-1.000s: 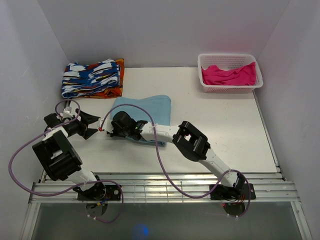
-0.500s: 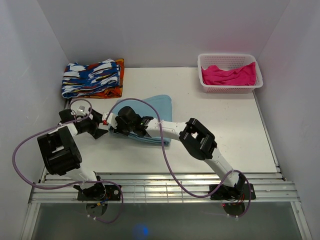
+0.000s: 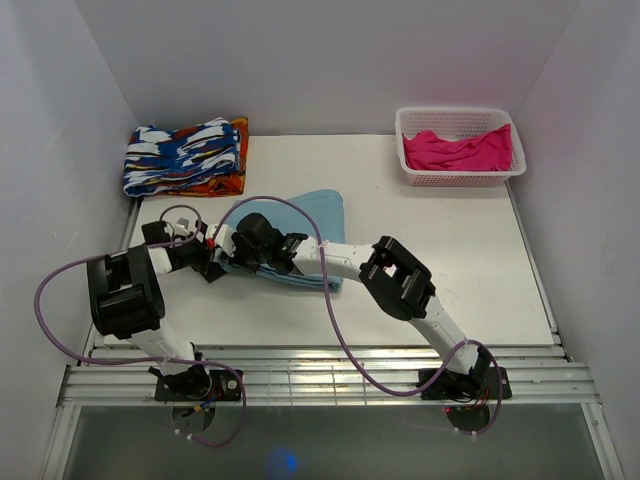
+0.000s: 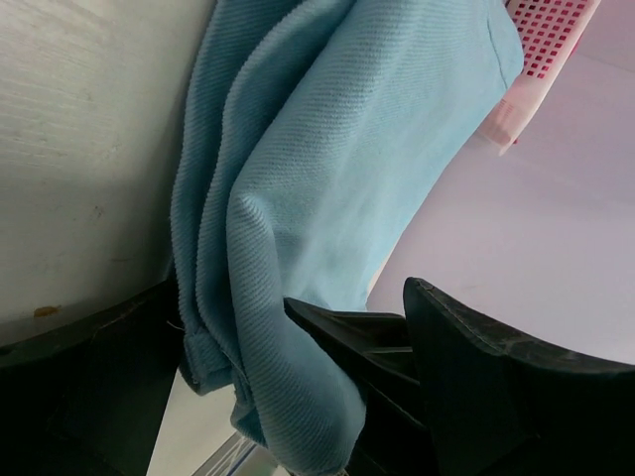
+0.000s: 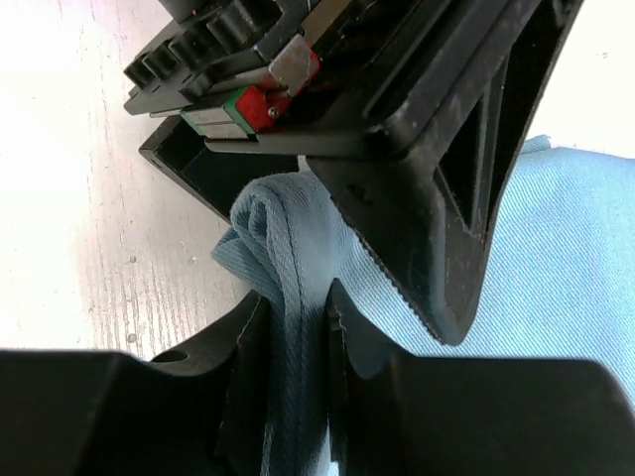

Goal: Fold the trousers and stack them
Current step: Neatly place the folded trousers to the corner

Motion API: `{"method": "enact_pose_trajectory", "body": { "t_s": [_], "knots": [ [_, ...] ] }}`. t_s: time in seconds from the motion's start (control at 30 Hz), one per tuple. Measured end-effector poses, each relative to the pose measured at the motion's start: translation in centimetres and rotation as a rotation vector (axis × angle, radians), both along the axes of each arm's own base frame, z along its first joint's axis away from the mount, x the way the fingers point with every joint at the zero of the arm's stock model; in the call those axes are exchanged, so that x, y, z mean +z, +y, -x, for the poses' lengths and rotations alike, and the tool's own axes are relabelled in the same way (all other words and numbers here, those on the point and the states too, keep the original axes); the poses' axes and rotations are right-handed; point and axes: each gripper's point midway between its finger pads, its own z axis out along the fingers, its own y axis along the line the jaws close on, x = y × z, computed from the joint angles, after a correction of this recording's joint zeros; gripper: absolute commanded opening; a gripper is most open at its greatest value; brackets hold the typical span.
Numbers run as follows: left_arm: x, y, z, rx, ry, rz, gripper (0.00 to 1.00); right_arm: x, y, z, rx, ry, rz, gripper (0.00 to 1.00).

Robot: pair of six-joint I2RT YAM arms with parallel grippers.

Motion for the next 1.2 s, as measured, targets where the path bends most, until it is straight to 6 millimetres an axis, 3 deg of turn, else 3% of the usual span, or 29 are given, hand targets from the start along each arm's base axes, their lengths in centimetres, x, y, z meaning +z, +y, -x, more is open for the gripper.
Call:
{"method": "enact_pose_trajectory", "body": {
  "t_s": [0.2,0.57,0.83,1.13,1.2],
  "knots": [
    [-0.3,0.1,0.1,-0.024,0.003,-0.023,0.98,0.0,-0.1,-0.4,-0.027,-0.007,0.004,0.08],
    [0.1,3.0,0.6,-0.046,0.0,-0.254,0.98,1.9,-0.1,-0.8,-0.028,-0.064,-0.027,0.08],
    [0.3,1.8,1.5,0.0,0.062,-0.126,0.98,2.0,-0.2,-0.8,-0.035,-0.063,-0.025,0.08],
    [0.3,-0.8,0.5,0.05,0.086,0.036,0.98,2.0,-0.2,-0.9,-0.062,-0.042,-0.032,0.08],
    [0.0,-1.1,0.2,0.057,0.096,0.061,0.88,2.0,-0.1,-1.1,-0.073,-0.045,-0.033,0.08]
  ]
}}
